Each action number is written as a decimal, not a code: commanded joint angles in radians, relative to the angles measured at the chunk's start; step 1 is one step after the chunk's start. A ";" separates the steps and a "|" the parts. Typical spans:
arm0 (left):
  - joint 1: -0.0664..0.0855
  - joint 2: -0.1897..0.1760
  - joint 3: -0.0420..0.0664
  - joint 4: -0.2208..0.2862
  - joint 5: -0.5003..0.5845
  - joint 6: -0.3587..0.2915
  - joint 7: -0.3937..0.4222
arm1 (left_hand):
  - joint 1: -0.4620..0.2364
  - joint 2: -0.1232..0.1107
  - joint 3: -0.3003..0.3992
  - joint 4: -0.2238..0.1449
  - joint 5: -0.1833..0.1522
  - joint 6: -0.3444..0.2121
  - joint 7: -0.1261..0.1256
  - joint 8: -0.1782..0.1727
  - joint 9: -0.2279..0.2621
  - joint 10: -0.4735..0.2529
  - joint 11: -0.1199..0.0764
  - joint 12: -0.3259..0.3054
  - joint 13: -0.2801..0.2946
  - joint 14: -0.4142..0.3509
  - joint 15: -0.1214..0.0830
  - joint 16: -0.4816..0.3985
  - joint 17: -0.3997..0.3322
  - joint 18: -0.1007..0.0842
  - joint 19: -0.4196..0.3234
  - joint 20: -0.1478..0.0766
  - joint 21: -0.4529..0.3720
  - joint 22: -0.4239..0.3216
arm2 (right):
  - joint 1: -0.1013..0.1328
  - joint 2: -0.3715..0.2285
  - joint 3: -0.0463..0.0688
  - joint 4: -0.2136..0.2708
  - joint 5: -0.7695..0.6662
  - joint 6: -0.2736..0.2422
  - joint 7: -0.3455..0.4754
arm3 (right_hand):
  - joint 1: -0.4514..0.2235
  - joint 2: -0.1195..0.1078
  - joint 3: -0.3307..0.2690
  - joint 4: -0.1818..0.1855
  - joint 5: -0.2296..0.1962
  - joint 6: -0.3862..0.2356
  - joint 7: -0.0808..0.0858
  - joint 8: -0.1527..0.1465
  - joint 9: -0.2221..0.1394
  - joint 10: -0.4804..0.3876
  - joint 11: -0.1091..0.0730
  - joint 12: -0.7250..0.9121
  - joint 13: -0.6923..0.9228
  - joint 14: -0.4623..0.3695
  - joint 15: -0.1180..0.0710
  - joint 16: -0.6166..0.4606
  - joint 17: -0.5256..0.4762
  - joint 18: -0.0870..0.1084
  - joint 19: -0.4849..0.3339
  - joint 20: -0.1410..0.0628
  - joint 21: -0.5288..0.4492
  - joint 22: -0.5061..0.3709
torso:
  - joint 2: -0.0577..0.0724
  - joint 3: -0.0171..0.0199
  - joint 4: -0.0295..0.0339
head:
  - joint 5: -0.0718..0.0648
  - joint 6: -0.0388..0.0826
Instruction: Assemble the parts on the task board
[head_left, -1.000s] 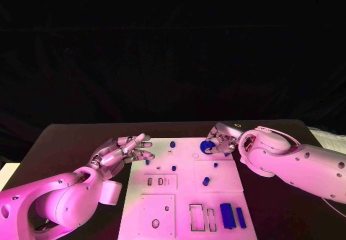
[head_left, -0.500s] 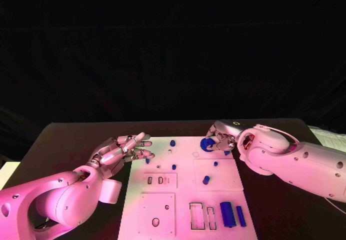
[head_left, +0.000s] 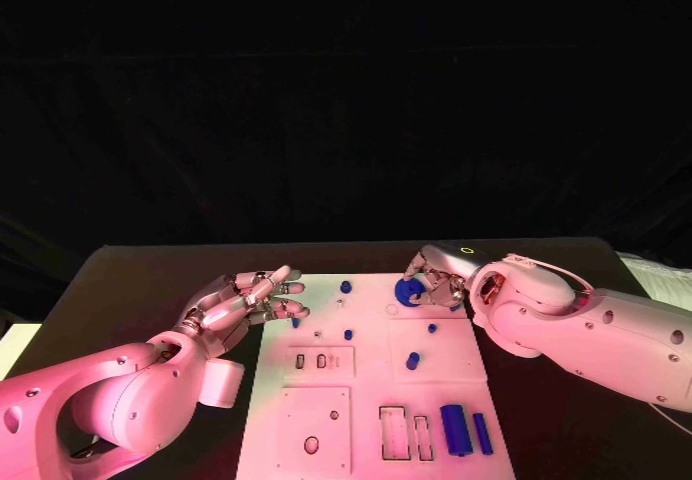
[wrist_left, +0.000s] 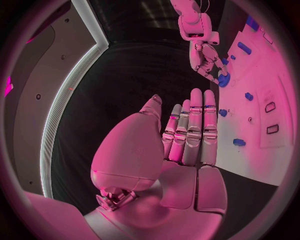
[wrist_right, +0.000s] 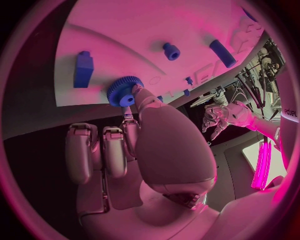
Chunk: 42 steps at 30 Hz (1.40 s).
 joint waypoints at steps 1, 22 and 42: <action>0.001 0.002 0.001 0.001 0.002 0.020 0.004 | 0.007 0.005 -0.001 -0.006 -0.005 0.002 0.006 -0.006 0.000 0.001 0.005 -0.007 -0.001 -0.007 -0.002 -0.007 0.001 0.011 -0.002 0.000 -0.006 -0.001 | -0.001 0.011 -0.001 0.017 0.013 -0.061 0.030 | -0.021 0.008 0.007 0.006 0.013 0.022 -0.008 0.007 0.004 0.009 0.000 0.007 0.057 0.086 0.000 0.006 0.186 -0.012 0.012 -0.002 0.007 0.043 | 0.000 -0.0010 0.0017 | 0.001 0.001; 0.001 0.006 0.001 0.001 0.002 0.023 0.004 | 0.008 0.006 -0.001 -0.006 -0.007 0.002 0.006 -0.007 0.000 0.002 0.006 -0.008 -0.001 -0.008 -0.002 -0.007 0.003 0.011 -0.002 0.001 -0.007 -0.002 | 0.008 0.183 -0.013 0.029 -0.051 -0.060 0.060 | -0.038 0.003 0.030 0.005 0.038 0.025 -0.009 0.004 0.003 0.011 -0.001 0.008 0.062 0.086 -0.002 0.006 0.186 -0.015 0.020 -0.003 0.016 0.062 | 0.002 -0.0006 0.0042 | 0.012 -0.002; 0.001 0.006 0.001 0.000 0.002 0.024 0.003 | 0.008 0.006 -0.001 -0.006 -0.007 0.002 0.006 -0.007 0.000 0.002 0.006 -0.008 -0.001 -0.008 -0.002 -0.007 0.003 0.011 -0.002 0.001 -0.007 -0.002 | -0.002 0.256 -0.031 -0.071 -0.078 0.032 0.024 | -0.074 -0.017 0.037 0.006 0.014 0.009 -0.002 -0.010 0.000 0.001 0.005 -0.014 0.051 0.084 0.003 0.001 0.178 -0.016 0.021 0.000 0.017 0.064 | 0.001 0.0013 -0.0020 | 0.024 -0.009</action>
